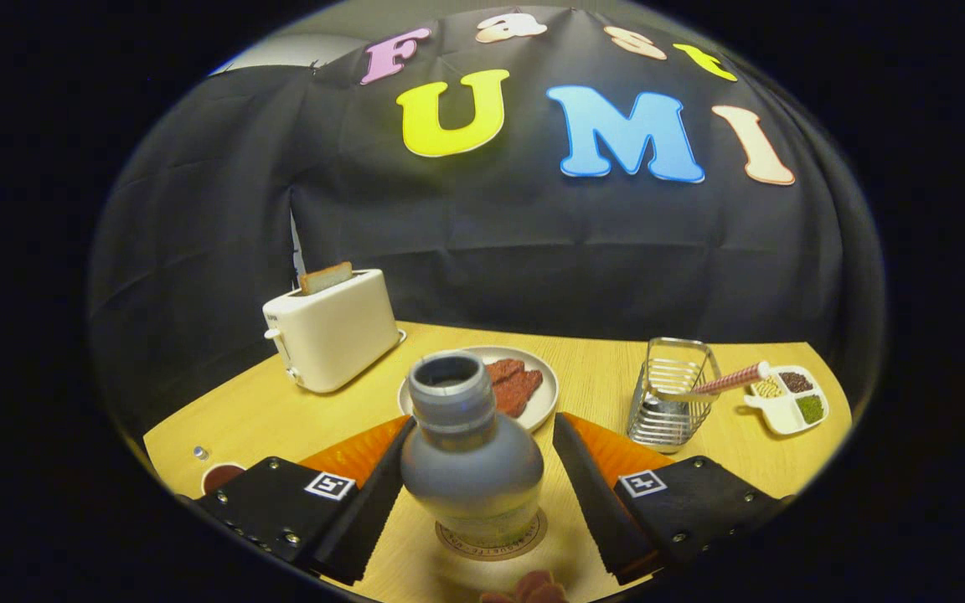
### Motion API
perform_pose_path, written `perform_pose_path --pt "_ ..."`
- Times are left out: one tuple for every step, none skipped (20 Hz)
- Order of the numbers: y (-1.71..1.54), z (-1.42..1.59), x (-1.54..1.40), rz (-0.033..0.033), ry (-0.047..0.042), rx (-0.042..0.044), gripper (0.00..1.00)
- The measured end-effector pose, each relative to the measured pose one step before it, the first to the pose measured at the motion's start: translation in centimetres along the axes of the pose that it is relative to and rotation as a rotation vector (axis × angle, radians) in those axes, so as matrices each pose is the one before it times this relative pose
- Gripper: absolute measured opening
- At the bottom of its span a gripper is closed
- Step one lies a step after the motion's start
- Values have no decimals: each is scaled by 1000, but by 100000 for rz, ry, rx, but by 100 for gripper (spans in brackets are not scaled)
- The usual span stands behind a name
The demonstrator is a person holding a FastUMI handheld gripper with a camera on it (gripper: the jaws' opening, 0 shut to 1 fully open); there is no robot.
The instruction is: Take the bottle from table, then pour the juice into the cup, finally place the bottle on the coaster
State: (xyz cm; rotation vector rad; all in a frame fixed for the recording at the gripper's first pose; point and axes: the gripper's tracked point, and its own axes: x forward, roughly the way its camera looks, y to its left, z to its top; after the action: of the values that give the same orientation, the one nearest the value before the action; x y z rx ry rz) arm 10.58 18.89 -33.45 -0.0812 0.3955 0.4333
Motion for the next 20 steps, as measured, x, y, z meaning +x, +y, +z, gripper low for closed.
perform_pose_path --pt "308 1582 -801 289 -3072 -306 99" --pt "327 1898 -869 -227 -3767 -29 99" --pt "148 2277 -1077 -751 -4487 513 99" --pt "-85 2536 -1140 -2033 -4433 145 99" --pt "-352 2737 -1248 -3121 -4804 -230 99" --pt "-776 2886 -982 -4660 -4671 -1058 99" --pt "-828 3131 -982 -3866 -4933 -31 99" --pt "-871 3184 -731 -3574 -3732 -108 98" --pt "-613 2560 -750 -2800 -1877 -1000 98" --pt "-783 2220 -922 -3269 -1704 -1334 98" --pt "-673 1948 -730 -2630 -496 -1800 98" --pt "-587 1792 -802 -2597 -549 -1937 99" --pt "-335 1832 -717 -980 -1245 -883 98" --pt "-327 1317 -426 -2119 122 -1222 98" --pt "-85 1304 -571 -1050 -693 -429 98" --pt "-26 853 -380 -1419 305 -385 98" --pt "104 674 -304 -1367 711 -175 99" --pt "81 295 -191 -642 488 134 98" --pt "93 280 -134 -1011 718 -273 98" --pt "255 174 -227 301 98 329 98"
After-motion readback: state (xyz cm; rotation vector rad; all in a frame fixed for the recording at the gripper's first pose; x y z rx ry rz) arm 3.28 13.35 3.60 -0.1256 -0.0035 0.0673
